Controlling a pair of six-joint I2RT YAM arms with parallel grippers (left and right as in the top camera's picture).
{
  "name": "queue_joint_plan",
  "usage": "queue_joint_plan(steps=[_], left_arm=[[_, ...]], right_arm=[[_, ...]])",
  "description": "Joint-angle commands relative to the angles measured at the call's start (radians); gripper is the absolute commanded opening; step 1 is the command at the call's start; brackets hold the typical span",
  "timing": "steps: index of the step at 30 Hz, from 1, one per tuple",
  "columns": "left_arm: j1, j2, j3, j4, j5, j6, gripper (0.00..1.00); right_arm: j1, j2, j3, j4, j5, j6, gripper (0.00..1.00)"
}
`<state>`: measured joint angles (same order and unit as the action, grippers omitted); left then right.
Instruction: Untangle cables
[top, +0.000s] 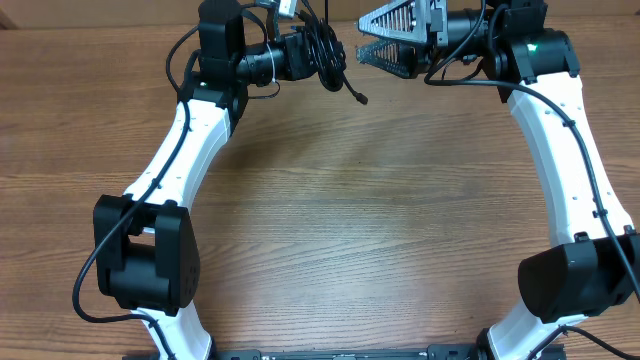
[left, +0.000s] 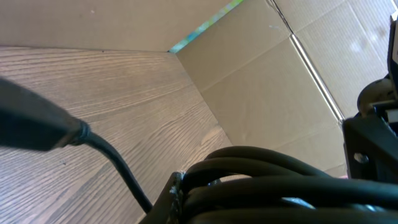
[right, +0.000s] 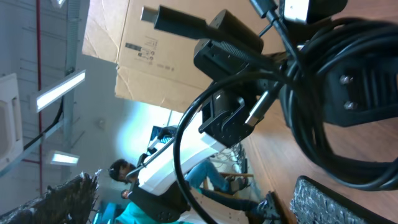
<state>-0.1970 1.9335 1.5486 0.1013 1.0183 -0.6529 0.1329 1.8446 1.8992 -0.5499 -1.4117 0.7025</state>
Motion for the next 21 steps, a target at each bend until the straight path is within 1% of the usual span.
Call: queue_joint_plan(steps=[1,4,9,11,14,15,18,21], left_arm=[[0.020,-0.009,-0.002,-0.015,0.028,-0.010,0.04],[0.041,-0.009,-0.002,-0.067,0.018,-0.010,0.04],[0.053,-0.009,-0.002,-0.221,-0.099,-0.009,0.04],[0.053,-0.009,-0.002,-0.239,-0.115,-0.014,0.04],[0.053,-0.009,-0.002,-0.194,-0.087,-0.095,0.04],[0.060,-0.009,-0.002,-0.116,-0.039,-0.174,0.04],[0.068,-0.009,-0.002,0.010,0.005,-0.309,0.04],[0.076,-0.009,-0.002,0.073,0.011,-0.426,0.04]], right_arm=[[-0.045,-0.032,0.026,-0.011,0.043,-0.051,1.00],[-0.082,-0.032,0.026,-0.100,0.136,-0.081,1.00],[-0.108,-0.032,0.026,-0.296,0.317,-0.169,1.00],[-0.108,-0.032,0.026,-0.352,0.371,-0.204,1.00],[-0.105,-0.032,0.026,-0.408,0.430,-0.241,1.00],[-0.105,-0.032,0.026,-0.433,0.456,-0.263,1.00],[-0.105,-0.032,0.026,-0.476,0.520,-0.283,1.00],[-0.105,-0.032,0.026,-0.520,0.592,-0.309,1.00]])
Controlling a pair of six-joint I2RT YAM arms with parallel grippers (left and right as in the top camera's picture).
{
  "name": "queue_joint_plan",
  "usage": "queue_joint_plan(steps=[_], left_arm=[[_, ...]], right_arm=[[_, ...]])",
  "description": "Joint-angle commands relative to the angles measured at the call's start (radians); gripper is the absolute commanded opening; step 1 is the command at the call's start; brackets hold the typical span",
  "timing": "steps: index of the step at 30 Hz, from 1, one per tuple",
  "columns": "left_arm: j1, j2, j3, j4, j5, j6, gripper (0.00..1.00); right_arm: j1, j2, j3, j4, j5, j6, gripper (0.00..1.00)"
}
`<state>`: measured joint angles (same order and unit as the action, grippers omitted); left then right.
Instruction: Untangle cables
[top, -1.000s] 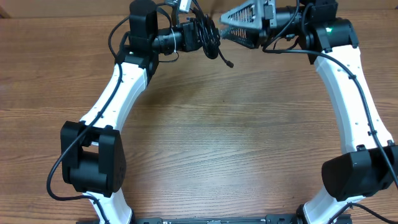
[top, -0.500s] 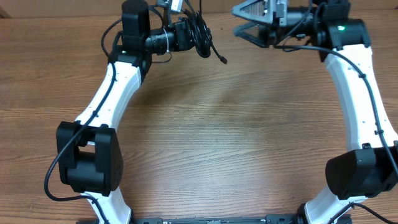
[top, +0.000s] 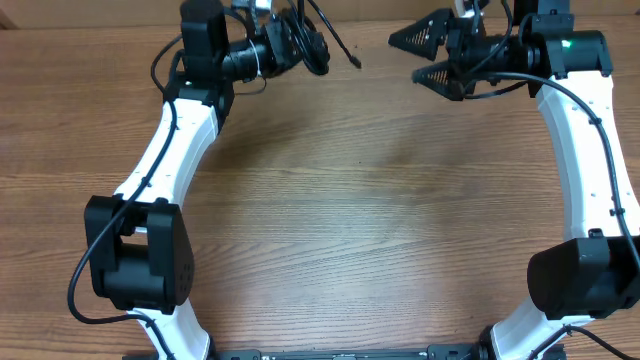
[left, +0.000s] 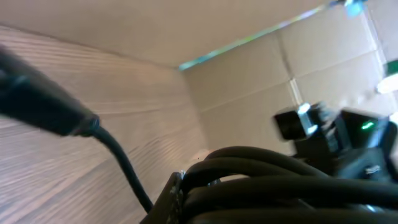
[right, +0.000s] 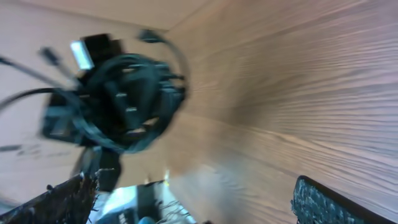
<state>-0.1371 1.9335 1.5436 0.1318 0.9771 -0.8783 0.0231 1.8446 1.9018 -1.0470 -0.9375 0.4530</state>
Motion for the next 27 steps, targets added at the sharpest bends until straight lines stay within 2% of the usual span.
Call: queue_joint_plan(steps=[1,8,12,22,27], left_arm=[[0.016,-0.009,0.003,0.060,0.060,-0.246,0.04],[0.015,-0.009,0.003,0.091,0.098,-0.357,0.04],[0.014,-0.009,0.003,0.090,0.097,-0.368,0.04],[0.011,-0.009,0.003,0.064,0.074,-0.366,0.04],[0.012,-0.009,0.003,0.043,0.035,-0.289,0.04]], right_arm=[[0.005,-0.032,0.024,-0.047,0.162,-0.066,1.00],[0.005,-0.032,0.024,-0.137,0.361,-0.069,1.00],[0.009,-0.032,0.024,-0.169,0.365,-0.082,1.00],[0.045,-0.032,0.024,-0.182,0.041,-0.280,1.00],[0.047,-0.032,0.024,-0.177,-0.166,-0.330,1.00]])
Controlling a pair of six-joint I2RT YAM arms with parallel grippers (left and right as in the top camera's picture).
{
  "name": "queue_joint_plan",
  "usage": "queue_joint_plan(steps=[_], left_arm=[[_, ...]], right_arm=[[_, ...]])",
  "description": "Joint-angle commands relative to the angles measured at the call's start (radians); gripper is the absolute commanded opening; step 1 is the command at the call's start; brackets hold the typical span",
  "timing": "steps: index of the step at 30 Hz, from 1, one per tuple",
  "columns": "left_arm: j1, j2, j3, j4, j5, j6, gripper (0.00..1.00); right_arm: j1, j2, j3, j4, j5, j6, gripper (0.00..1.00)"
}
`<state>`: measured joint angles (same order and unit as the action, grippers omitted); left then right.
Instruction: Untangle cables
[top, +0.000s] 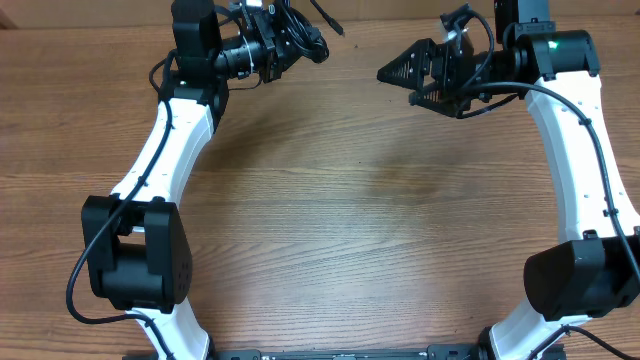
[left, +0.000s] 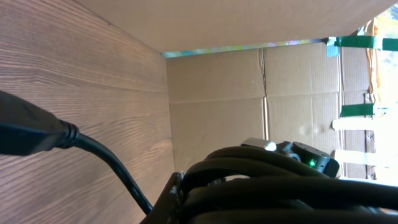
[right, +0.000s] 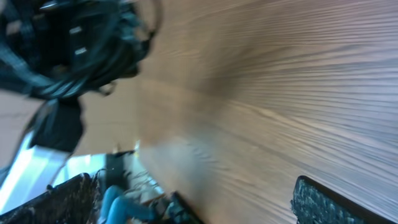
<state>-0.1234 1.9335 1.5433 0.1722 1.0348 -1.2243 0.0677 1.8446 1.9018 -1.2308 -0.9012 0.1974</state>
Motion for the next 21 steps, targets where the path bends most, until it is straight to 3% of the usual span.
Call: queue_joint_plan(steps=[1,6,11,21], left_arm=[[-0.002,-0.009,0.003,0.003,-0.026,0.066,0.04],[-0.014,-0.009,0.003,-0.001,-0.032,0.127,0.04],[-0.040,-0.009,0.003,-0.004,-0.048,0.148,0.04],[-0.071,-0.009,0.003,-0.026,-0.074,0.203,0.04]], right_arm=[[0.005,-0.032,0.024,0.014,-0.237,-0.075,1.00],[0.027,-0.032,0.024,0.123,-0.410,-0.058,1.00],[0.058,-0.032,0.024,0.327,-0.427,0.146,0.98],[0.090,-0.032,0.024,0.599,-0.410,0.412,0.88]])
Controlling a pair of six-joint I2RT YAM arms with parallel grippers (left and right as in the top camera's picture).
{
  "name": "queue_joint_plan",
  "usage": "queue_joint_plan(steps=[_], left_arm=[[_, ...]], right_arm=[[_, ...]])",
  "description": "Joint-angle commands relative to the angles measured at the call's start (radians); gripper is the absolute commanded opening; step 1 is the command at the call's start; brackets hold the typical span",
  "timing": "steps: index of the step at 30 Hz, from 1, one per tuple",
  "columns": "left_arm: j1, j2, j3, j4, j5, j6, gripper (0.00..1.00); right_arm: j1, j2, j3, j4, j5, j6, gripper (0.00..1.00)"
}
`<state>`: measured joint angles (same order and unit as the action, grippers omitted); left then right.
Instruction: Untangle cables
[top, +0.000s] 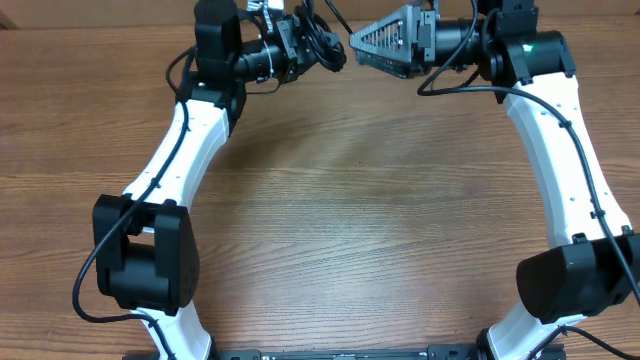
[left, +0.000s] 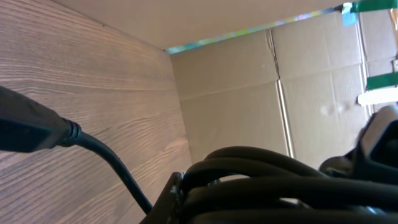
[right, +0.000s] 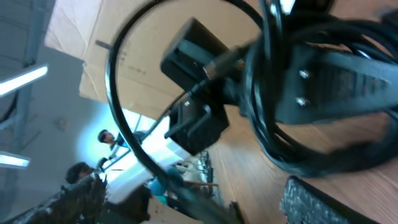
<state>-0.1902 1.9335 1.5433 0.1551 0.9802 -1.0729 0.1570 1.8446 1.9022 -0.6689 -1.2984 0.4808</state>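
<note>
A tangled bundle of black cables (top: 318, 42) hangs above the far edge of the table, held by my left gripper (top: 300, 45), which is shut on it. In the left wrist view the thick coils (left: 273, 180) fill the bottom, and one loose lead with a plug (left: 31, 127) trails to the left. My right gripper (top: 362, 42) stands open just right of the bundle, its tips almost at the cables. The right wrist view shows the bundle (right: 311, 93) close up, with a two-pin plug (right: 329, 74) and a small adapter block (right: 196, 50).
The wooden table (top: 340, 220) spreads below both arms. Cardboard walls (left: 249, 68) stand along the far side, close behind the held bundle. Both white arms (top: 190, 150) reach up from the near edge.
My right gripper has moved left and up, from well right of the bundle to right beside it, still open. The left gripper with the cables has shifted a little right.
At first my open right gripper was next to the bundle held by the left. Then the two were apart, the left gripper further left and the right gripper further right. Now both are close together again at the far edge.
</note>
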Motion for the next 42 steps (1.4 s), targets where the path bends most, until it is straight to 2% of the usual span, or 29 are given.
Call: queue_joint_plan(steps=[1,10,21,32,35,38,42], left_arm=[[-0.004,-0.009,0.003,-0.017,-0.024,0.053,0.04],[-0.028,-0.009,0.003,-0.079,-0.038,0.054,0.04],[-0.066,-0.009,0.003,-0.052,0.019,-0.037,0.04],[-0.068,-0.009,0.003,0.007,0.071,-0.083,0.04],[-0.068,-0.009,0.003,0.007,0.071,-0.083,0.04],[-0.072,-0.009,0.003,0.007,0.068,-0.084,0.04],[-0.085,-0.009,0.003,0.007,0.067,-0.084,0.04]], right_arm=[[0.001,-0.032,0.023,0.053,-0.012,0.146,0.87],[0.015,-0.032,0.023,0.159,0.026,0.156,0.87],[0.064,-0.032,0.023,0.162,0.084,-0.093,0.87],[0.061,-0.032,0.023,0.130,0.221,-0.225,0.88],[0.051,-0.032,0.023,0.159,0.225,-0.225,0.91],[0.044,-0.032,0.023,0.193,0.232,-0.290,0.94],[0.044,-0.032,0.023,0.194,0.321,-0.327,0.96]])
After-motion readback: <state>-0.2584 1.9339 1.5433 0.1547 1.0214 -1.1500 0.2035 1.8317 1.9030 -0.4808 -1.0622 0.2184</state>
